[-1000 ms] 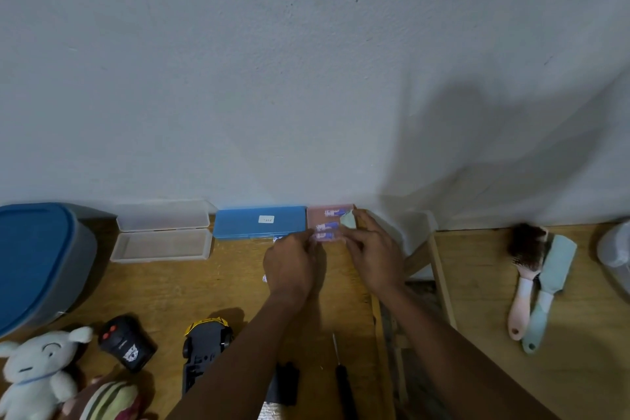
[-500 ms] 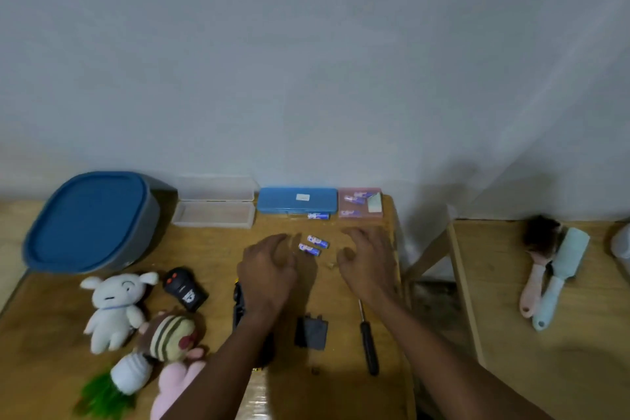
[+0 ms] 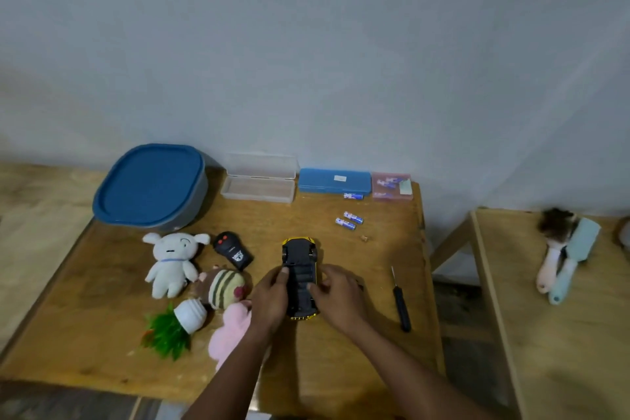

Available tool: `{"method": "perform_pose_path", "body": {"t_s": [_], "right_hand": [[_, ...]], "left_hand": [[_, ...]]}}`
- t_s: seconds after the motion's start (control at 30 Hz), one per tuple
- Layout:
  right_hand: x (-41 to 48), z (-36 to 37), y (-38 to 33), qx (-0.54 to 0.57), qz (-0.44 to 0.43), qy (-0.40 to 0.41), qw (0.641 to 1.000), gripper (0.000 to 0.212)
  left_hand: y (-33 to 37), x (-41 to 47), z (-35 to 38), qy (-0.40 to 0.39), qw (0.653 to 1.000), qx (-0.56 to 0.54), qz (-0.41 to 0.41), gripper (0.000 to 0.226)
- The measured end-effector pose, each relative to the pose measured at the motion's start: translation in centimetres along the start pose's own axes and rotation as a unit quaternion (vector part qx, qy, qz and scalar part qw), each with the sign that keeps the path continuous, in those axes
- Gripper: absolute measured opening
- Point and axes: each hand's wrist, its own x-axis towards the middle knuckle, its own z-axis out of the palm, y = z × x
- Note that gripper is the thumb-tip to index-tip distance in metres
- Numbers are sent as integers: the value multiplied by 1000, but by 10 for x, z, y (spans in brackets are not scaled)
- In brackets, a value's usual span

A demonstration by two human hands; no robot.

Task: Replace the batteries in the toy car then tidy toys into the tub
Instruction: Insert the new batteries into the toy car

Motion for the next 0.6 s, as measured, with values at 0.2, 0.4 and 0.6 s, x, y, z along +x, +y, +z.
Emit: {"method": "perform_pose_path", "body": {"t_s": [0.2,0.4,0.6], "right_hand": [[7,-3,-7,27,55,10,998,32],[18,-7,-15,181,27,-25,983,21],[65,-41,-5,1,-23,84,996,23]], "left_hand": [[4,11,-9,-67,992,-98,-42,28],[25,11,-11,-131,969,-208,-40,55],[34,16,-9,-139,950,-275,-56,45]]}}
